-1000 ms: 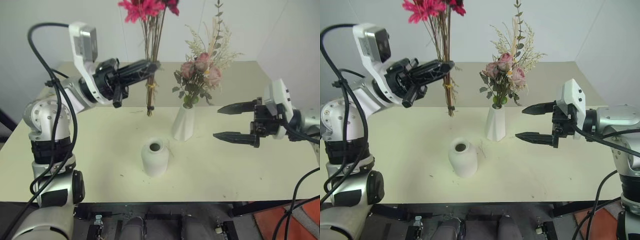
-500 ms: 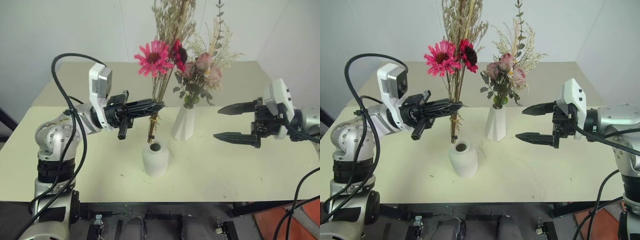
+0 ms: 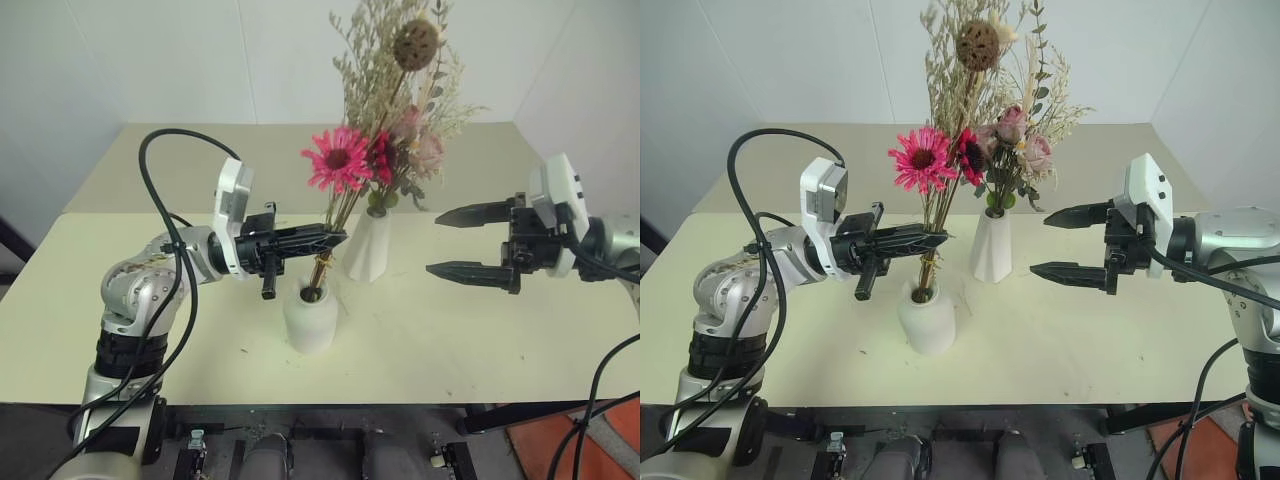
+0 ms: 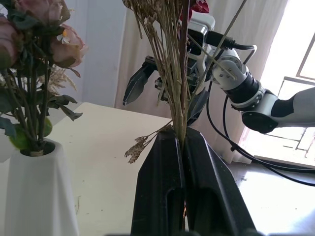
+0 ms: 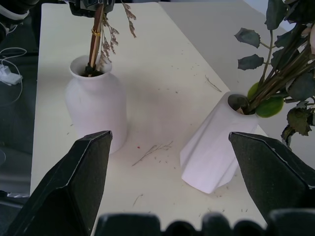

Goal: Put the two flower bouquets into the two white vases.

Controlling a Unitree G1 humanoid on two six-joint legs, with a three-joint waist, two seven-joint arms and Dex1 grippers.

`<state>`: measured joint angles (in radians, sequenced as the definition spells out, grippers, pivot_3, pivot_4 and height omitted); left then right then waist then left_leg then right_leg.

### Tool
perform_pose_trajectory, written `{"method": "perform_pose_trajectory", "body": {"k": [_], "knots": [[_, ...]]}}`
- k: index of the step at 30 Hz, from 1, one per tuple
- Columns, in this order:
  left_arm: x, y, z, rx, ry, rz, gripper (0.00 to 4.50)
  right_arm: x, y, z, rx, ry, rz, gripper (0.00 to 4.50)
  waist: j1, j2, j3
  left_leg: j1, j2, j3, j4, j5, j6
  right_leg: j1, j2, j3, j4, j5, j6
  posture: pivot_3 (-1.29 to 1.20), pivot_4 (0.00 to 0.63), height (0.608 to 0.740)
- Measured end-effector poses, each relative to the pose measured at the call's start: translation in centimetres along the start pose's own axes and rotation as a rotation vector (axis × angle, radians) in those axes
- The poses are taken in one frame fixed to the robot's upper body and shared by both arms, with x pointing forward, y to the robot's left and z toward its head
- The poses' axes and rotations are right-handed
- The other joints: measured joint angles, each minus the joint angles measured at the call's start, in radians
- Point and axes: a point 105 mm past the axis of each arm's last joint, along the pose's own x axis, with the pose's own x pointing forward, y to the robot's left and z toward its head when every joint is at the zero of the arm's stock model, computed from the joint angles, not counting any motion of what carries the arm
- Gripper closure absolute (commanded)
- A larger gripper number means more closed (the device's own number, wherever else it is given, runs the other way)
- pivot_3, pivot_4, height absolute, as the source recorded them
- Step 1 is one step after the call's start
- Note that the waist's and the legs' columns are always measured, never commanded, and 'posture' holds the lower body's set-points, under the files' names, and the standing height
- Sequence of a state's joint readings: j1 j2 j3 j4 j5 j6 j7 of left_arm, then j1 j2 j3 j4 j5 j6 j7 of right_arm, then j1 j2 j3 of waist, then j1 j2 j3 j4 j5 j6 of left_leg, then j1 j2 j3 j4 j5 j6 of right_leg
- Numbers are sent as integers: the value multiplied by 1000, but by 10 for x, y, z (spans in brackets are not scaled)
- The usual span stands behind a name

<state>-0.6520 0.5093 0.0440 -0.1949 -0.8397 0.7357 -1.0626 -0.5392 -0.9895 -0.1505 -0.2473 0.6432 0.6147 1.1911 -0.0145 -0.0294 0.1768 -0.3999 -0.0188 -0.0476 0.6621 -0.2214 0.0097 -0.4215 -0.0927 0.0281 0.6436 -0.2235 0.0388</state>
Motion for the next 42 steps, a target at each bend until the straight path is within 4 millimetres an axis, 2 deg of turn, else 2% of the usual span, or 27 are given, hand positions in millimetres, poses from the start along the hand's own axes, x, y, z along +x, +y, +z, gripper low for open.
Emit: {"method": "perform_pose_trajectory", "body": {"k": [10,22,23,24,31,33,36,38,42], "knots": [[-10,0,-19,-47,30,40,4474,-4,-1,4,-17,7,-12,0,0,0,0,0,0,0,0,0,0,0,0,0,0,0,0,0,150,740],[-12,-5,-29,-68,56,61,4474,-4,0,5,-23,7,-14,0,0,0,0,0,0,0,0,0,0,0,0,0,0,0,0,0,150,740],[-13,-5,-30,-69,61,65,3979,-4,0,5,-23,7,-14,0,0,0,0,0,0,0,0,0,0,0,0,0,0,0,0,0,150,740],[-15,-5,-32,-73,67,72,3770,-4,0,5,-23,7,-14,0,0,0,0,0,0,0,0,0,0,0,0,0,0,0,0,0,150,740],[-18,-9,-33,-86,86,82,1566,-3,0,5,-23,6,-11,0,0,0,0,0,0,0,0,0,0,0,0,0,-1,0,0,0,150,740],[-24,-13,-31,-76,106,89,951,-3,0,4,-23,7,-11,0,-4,0,0,0,1,0,0,0,0,0,0,0,-1,0,0,0,150,740],[-42,-23,-30,-65,172,106,35,-3,0,4,-26,10,-10,0,-7,0,0,0,1,0,0,0,0,-1,1,0,0,0,0,0,150,740],[-59,-31,-30,-80,231,123,35,-4,-1,3,-24,11,-11,0,-6,0,0,1,1,0,0,0,0,0,1,0,0,0,0,0,150,740],[-81,-43,-30,-104,298,140,35,-4,-2,2,-28,14,-15,0,0,0,0,1,1,0,0,0,0,0,1,0,-1,0,0,0,150,740]]}}
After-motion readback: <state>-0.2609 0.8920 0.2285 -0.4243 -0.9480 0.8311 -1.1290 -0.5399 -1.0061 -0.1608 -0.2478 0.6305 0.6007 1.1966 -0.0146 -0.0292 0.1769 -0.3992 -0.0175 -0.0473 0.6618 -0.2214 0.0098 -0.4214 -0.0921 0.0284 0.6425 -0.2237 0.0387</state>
